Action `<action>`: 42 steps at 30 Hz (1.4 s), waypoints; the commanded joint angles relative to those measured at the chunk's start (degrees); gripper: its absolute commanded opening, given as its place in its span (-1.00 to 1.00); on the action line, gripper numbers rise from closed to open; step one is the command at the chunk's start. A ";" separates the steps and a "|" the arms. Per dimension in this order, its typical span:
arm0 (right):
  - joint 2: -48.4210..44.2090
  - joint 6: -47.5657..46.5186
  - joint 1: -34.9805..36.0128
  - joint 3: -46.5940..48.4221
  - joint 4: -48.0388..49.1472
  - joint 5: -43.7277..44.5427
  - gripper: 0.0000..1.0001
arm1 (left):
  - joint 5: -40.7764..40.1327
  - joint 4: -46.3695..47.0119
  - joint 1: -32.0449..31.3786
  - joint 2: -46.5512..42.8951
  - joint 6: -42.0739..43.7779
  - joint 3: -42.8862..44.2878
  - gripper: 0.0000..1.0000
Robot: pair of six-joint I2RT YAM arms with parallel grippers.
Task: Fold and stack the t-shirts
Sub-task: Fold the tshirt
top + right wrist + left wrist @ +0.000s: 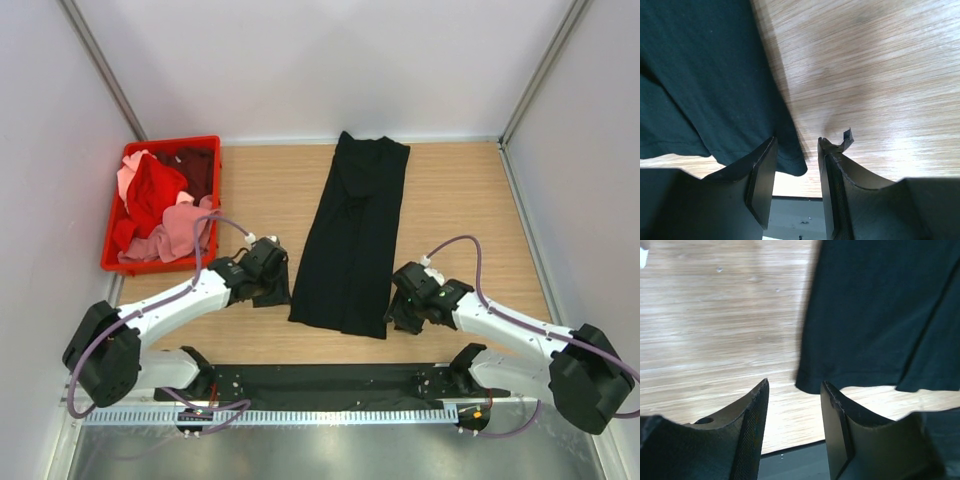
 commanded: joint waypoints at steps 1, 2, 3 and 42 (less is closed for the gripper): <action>-0.94 1.22 0.73 0.64 0.22 0.80 -0.10 | 2.09 2.71 -0.06 -1.23 -1.29 0.66 -0.05; -0.68 1.13 0.82 0.47 0.22 0.89 -0.10 | 2.88 3.76 -0.06 -0.36 -1.29 0.30 -0.05; -0.59 1.22 1.17 0.38 0.49 0.80 -0.09 | 3.50 4.12 -0.06 0.61 -1.12 -0.31 -0.05; -3.31 -4.94 2.58 -0.85 -8.83 0.89 -0.98 | 13.78 6.48 -2.25 0.88 -2.26 -6.73 -0.10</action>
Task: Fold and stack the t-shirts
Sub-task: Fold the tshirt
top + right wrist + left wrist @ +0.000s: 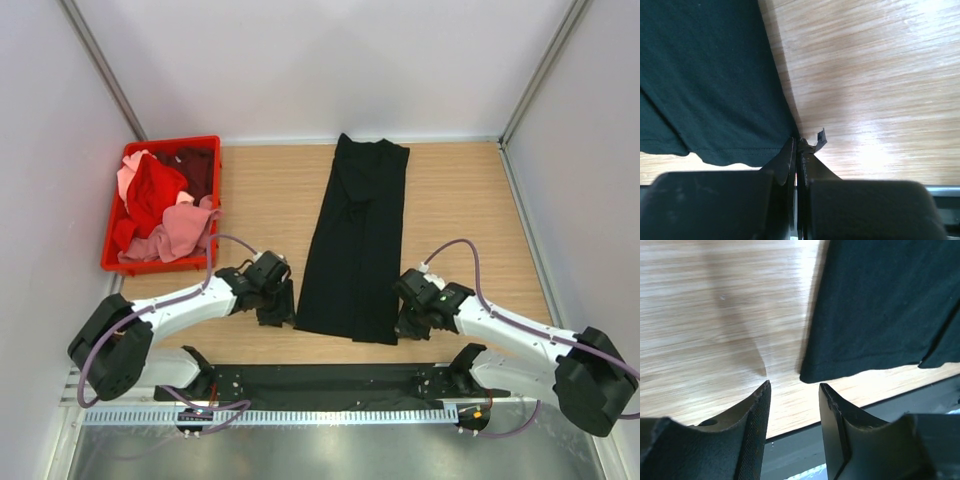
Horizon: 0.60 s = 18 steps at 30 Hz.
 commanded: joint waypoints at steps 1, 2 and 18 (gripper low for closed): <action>-2.50 -0.46 0.46 -0.46 -2.71 0.28 -0.98 | 3.82 3.23 -0.31 0.33 0.34 -1.09 -0.10; -2.77 -0.28 0.46 -0.72 -2.71 0.19 -0.98 | 5.57 4.29 -0.31 0.95 0.17 -1.61 -0.10; -7.69 0.34 0.46 -0.11 -7.28 1.95 -0.94 | 4.01 6.68 -1.01 5.18 -1.50 -3.91 -0.64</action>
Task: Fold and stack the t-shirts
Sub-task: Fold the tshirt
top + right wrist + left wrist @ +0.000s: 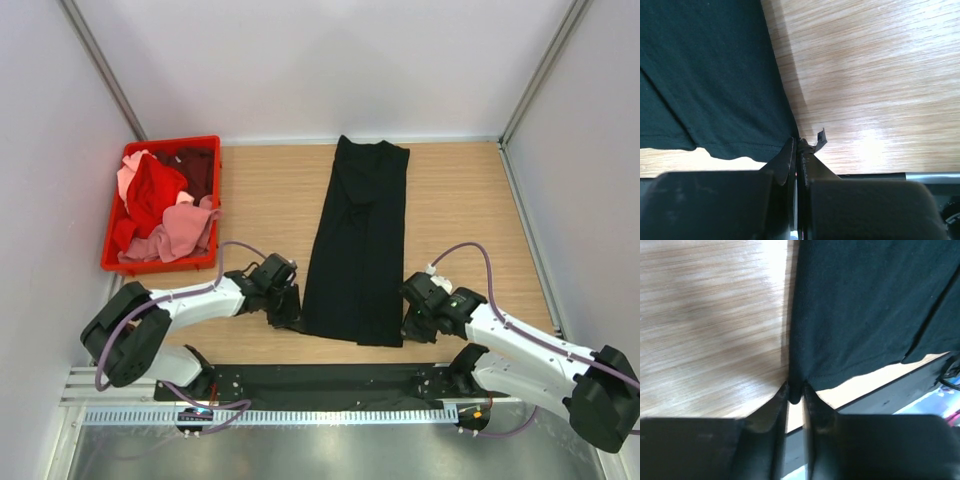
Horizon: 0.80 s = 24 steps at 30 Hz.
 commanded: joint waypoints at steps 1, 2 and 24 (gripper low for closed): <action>-0.96 0.38 0.46 0.35 -2.38 1.05 -0.90 | -5.83 -4.36 -1.03 -1.05 0.38 -0.98 -0.50; -0.96 0.29 0.37 0.35 -2.29 0.87 -0.91 | -6.88 -5.42 -1.47 -1.49 0.47 -0.54 -0.37; -5.35 1.17 0.46 -1.15 -2.91 0.26 -0.94 | -4.61 -1.82 -3.06 1.23 -1.03 0.43 -0.73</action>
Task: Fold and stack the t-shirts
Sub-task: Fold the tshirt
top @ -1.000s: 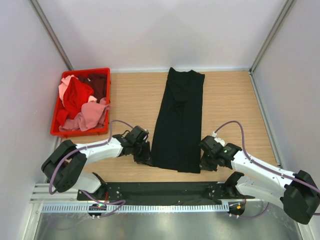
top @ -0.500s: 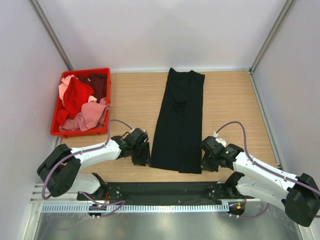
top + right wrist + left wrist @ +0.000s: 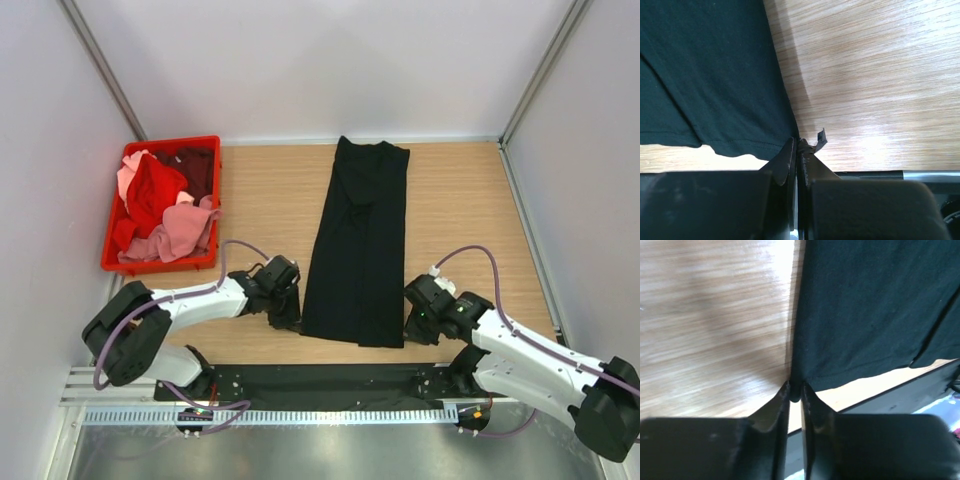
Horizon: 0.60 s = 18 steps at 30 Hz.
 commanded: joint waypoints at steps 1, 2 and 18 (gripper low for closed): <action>-1.66 0.47 0.37 0.38 -1.88 0.23 -0.94 | -0.24 0.78 -0.32 1.64 0.02 -0.94 -0.80; -1.93 0.12 0.46 0.47 -1.97 0.15 -0.94 | -0.15 0.69 -0.50 1.47 -0.15 -1.03 -0.98; -7.81 -0.41 0.46 2.23 -8.12 -0.11 -0.98 | -1.99 -2.65 -5.77 -5.91 -7.89 -1.65 -0.99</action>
